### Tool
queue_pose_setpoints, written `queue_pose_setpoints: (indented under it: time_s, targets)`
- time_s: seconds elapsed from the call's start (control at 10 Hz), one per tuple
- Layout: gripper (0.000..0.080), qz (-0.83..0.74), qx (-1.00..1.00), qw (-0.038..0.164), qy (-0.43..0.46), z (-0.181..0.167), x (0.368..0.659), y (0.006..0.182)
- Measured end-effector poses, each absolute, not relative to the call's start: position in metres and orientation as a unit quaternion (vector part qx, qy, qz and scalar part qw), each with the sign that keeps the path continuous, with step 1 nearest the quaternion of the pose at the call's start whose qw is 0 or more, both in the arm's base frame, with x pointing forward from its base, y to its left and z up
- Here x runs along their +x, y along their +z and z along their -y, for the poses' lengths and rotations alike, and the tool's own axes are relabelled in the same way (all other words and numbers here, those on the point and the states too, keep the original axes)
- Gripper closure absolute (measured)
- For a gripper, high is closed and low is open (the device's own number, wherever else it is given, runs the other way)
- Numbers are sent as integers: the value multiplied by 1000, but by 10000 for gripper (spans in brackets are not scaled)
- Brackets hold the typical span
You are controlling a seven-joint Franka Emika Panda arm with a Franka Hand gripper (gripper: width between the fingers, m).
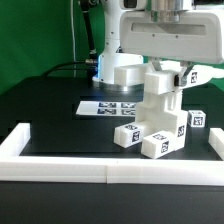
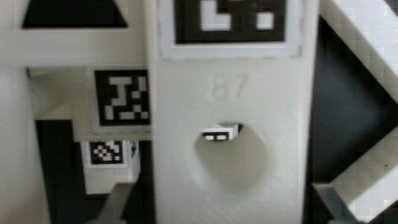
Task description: Assemble chair
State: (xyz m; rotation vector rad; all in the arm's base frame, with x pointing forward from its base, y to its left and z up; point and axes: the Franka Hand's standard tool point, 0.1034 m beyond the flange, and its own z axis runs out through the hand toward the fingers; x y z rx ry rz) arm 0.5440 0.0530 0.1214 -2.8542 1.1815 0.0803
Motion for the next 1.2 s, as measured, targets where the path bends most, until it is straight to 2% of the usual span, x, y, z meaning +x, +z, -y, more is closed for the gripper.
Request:
queue_pose_setpoints:
  time_s: [1.2]
  targets:
    - [511,-329,-944,30,16,-69,543,122]
